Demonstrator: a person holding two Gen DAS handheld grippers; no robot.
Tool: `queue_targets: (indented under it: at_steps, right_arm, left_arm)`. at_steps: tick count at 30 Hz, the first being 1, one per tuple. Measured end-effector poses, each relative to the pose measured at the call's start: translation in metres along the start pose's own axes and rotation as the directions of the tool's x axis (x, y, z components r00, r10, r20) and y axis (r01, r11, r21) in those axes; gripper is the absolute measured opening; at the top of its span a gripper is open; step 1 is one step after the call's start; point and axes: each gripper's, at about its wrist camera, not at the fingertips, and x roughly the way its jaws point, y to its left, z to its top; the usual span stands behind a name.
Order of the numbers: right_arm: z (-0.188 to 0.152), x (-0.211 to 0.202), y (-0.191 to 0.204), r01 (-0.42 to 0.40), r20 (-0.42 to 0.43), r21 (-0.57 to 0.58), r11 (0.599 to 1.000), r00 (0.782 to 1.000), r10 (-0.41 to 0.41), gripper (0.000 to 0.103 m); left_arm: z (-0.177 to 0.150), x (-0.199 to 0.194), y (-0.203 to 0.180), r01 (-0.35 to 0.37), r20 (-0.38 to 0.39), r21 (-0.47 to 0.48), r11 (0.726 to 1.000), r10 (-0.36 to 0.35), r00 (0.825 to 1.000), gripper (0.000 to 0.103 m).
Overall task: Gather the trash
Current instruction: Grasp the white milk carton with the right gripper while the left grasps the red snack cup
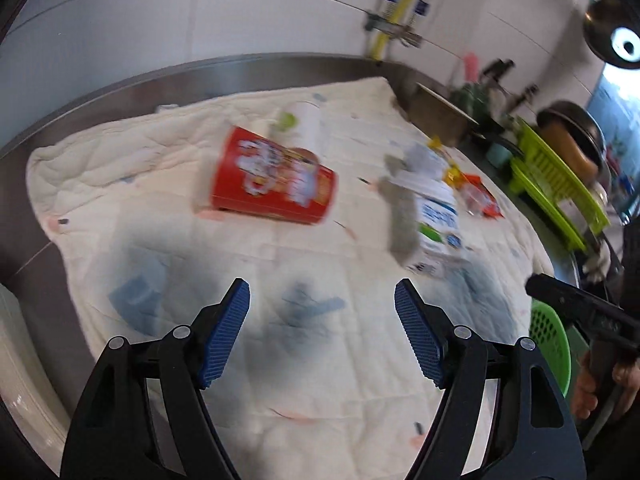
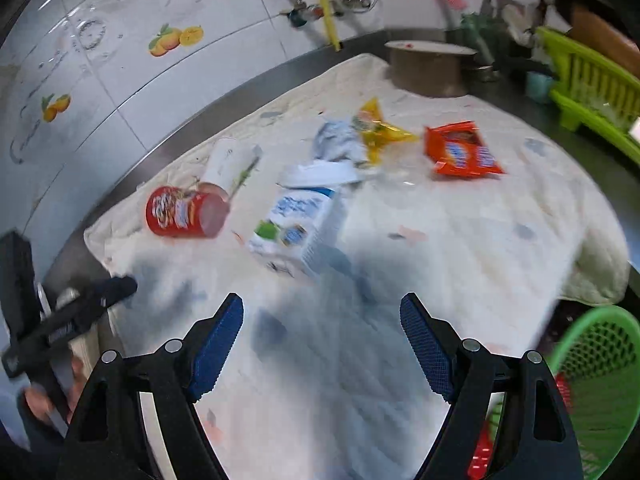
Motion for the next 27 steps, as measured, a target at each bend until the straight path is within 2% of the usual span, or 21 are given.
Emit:
queue_targets:
  at_steps: [5, 10, 16, 22, 24, 26, 27]
  right_arm:
    - [0.032, 0.041, 0.017, 0.028, -0.020, 0.058, 0.998, 0.999, -0.026, 0.078]
    - [0.048, 0.078, 0.024, 0.081, -0.064, 0.075, 0.994, 0.995, -0.076, 0.078]
    - [0.056, 0.109, 0.019, 0.130, -0.108, 0.121, 0.984, 0.987, -0.117, 0.078]
    - [0.061, 0.128, 0.014, 0.114, -0.150, 0.166, 0.980, 0.985, -0.089, 0.078]
    - [0.061, 0.132, 0.013, 0.120, -0.157, 0.168, 0.978, 0.983, -0.094, 0.078]
    - [0.061, 0.136, 0.013, 0.126, -0.166, 0.164, 0.978, 0.981, -0.098, 0.076]
    - [0.061, 0.137, 0.013, 0.133, -0.171, 0.158, 0.978, 0.980, -0.106, 0.074]
  left_arm:
    - [0.017, 0.002, 0.029, -0.012, 0.024, -0.060, 0.998, 0.014, 1.000, 0.075]
    - [0.046, 0.015, 0.059, -0.011, 0.047, -0.128, 0.992, 0.017, 0.999, 0.075]
    - [0.072, 0.039, 0.082, 0.058, 0.050, -0.182, 0.982, -0.050, 0.997, 0.075]
    - [0.084, 0.069, 0.086, 0.107, 0.020, -0.190, 0.976, -0.105, 0.994, 0.075]
    - [0.085, 0.075, 0.083, 0.114, 0.011, -0.165, 0.980, -0.114, 0.993, 0.072]
    - [0.085, 0.079, 0.077, 0.139, 0.004, -0.140, 0.980, -0.140, 0.990, 0.057]
    - [0.085, 0.080, 0.075, 0.152, 0.000, -0.134, 0.979, -0.153, 0.988, 0.054]
